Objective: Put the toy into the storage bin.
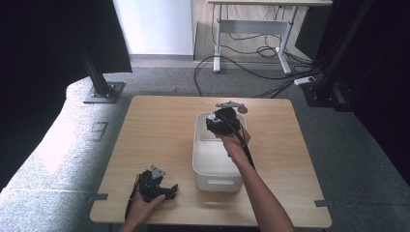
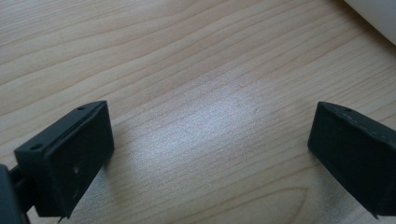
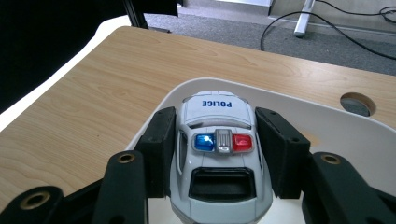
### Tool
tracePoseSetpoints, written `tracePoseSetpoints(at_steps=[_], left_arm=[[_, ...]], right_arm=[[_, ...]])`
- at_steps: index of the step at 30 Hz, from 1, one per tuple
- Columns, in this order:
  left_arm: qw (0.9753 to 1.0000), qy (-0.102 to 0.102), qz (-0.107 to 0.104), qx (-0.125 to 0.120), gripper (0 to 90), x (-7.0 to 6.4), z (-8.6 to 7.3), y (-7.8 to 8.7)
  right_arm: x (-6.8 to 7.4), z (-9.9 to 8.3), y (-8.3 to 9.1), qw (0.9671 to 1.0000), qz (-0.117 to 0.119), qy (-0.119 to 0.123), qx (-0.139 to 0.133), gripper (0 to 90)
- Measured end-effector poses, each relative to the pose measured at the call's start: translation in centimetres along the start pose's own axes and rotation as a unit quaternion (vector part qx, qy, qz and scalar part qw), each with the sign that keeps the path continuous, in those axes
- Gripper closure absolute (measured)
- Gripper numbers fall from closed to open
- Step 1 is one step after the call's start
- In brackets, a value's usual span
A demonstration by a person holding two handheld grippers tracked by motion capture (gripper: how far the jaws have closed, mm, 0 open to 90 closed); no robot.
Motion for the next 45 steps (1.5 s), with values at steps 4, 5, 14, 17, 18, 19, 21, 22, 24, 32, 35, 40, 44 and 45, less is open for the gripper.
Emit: tracePoseSetpoints(at_steps=[4, 5, 14, 17, 18, 19, 21, 22, 24, 32, 35, 40, 44, 45], left_arm=[[1.0000, 0.000, 0.000, 0.000, 0.3, 0.0, 0.0, 0.0], [1.0000, 0.000, 0.000, 0.000, 0.3, 0.0, 0.0, 0.0], [1.0000, -0.001, 0.000, 0.001, 0.3, 0.0, 0.0, 0.0], [1.0000, -0.001, 0.000, 0.000, 0.3, 0.0, 0.0, 0.0], [1.0000, -0.001, 0.000, 0.000, 0.3, 0.0, -0.1, 0.0], [1.0000, -0.001, -0.001, 0.000, 0.3, -0.1, -0.1, 0.0], [1.0000, 0.000, -0.001, 0.000, 0.3, -0.1, -0.1, 0.1], [1.0000, -0.001, -0.001, 0.000, 0.3, -0.1, -0.1, 0.1], [1.0000, -0.001, -0.001, 0.000, 0.3, -0.1, -0.1, 0.1], [1.0000, -0.001, -0.001, 0.000, 0.3, -0.1, -0.1, 0.1], [1.0000, -0.001, -0.001, 0.000, 0.3, -0.1, -0.1, 0.1], [1.0000, -0.001, 0.000, 0.000, 0.3, -0.1, -0.1, 0.1], [1.0000, -0.001, 0.000, 0.000, 0.4, -0.1, -0.1, 0.1], [1.0000, -0.001, 0.000, 0.000, 0.3, -0.1, -0.1, 0.1]], right_arm=[[0.4, 0.0, -0.5, 1.0000, -0.001, 0.001, 0.003, 50.2], [0.4, 0.0, -0.6, 1.0000, -0.002, 0.002, 0.004, 50.2], [1.1, 0.5, -1.2, 1.0000, 0.000, 0.003, 0.007, 50.2], [1.4, 0.7, -1.4, 1.0000, 0.000, 0.006, 0.007, 50.2], [1.5, 0.7, -1.5, 1.0000, 0.000, 0.006, 0.007, 50.2], [1.5, 0.8, -1.6, 0.9999, 0.000, 0.007, 0.008, 50.2], [1.6, 0.8, -1.7, 0.9999, -0.001, 0.007, 0.008, 50.2], [1.6, 0.8, -1.8, 0.9999, -0.002, 0.006, 0.009, 50.2], [1.5, 0.7, -2.1, 0.9999, -0.003, 0.006, 0.012, 50.1], [1.5, 0.5, -2.9, 0.9998, -0.006, 0.005, 0.019, 50.2], [1.3, 0.4, -3.2, 0.9997, -0.006, 0.003, 0.025, 50.2], [1.0, 0.3, -3.8, 0.9994, -0.010, 0.001, 0.034, 50.2], [0.8, 0.1, -4.2, 0.9991, -0.011, -0.001, 0.041, 50.2], [0.8, 0.1, -4.3, 0.9990, -0.011, -0.001, 0.042, 50.2]])
Point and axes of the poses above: each handheld gripper's, and its own axes: y roughly backward along the jaws, z roughly out of its top, x roughly to its left, the point moved 8 cm from there along -y, roughly forward along the jaws, and after that the axes turned 5 degrees about x, right-handed, at the moved point
